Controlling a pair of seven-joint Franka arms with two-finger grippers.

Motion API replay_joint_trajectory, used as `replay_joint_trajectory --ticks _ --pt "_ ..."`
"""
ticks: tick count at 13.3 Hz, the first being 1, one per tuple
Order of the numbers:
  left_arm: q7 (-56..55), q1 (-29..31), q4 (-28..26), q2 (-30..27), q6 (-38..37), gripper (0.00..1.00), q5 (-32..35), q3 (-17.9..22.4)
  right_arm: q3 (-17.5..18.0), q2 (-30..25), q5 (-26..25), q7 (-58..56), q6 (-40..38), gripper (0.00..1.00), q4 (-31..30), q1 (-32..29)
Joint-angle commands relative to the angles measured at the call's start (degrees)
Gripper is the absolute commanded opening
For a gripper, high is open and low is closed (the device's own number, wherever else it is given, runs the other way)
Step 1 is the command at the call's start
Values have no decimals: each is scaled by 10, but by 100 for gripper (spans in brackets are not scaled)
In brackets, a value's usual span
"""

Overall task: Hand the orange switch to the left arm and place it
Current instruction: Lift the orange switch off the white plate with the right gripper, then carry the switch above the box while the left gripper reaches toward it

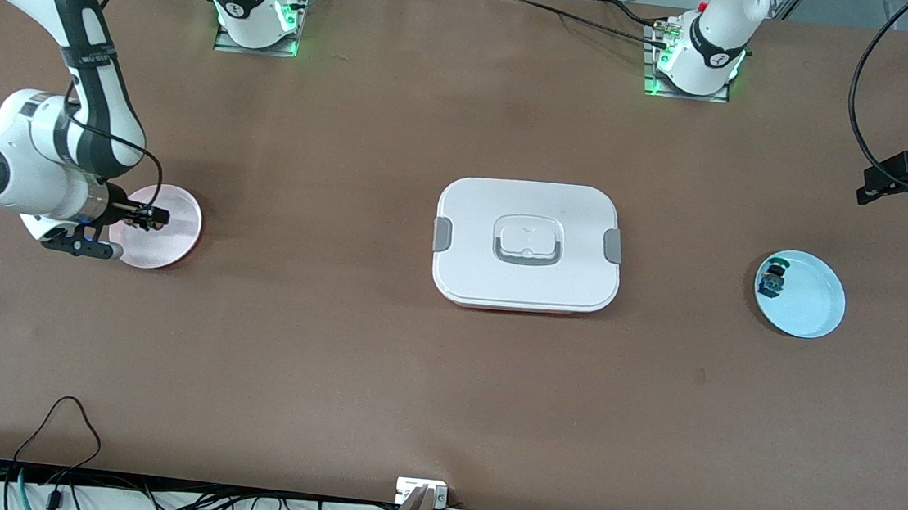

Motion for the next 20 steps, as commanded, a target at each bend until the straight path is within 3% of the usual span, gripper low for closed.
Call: replay_joint_trajectory --ticks 1,7,11,16,17,20 --pt "6 2 3 0 -3 100 8 -4 2 -18 9 -20 -48 14 32 8" --pt "10 2 12 6 -2 100 12 0 5 -62 11 -20 -170 11 122 54" --pt "12 2 21 5 -6 100 27 1 9 -73 11 -20 -259 10 214 110" --pt "95 16 67 29 -29 100 24 2 9 -79 16 -18 -258 10 285 188" --pt "108 29 75 38 -68 100 -26 2 7 -78 37 -20 -257 9 312 196" --pt "115 121 80 85 -164 100 -271 3 9 -97 62 -23 -259 8 337 211"
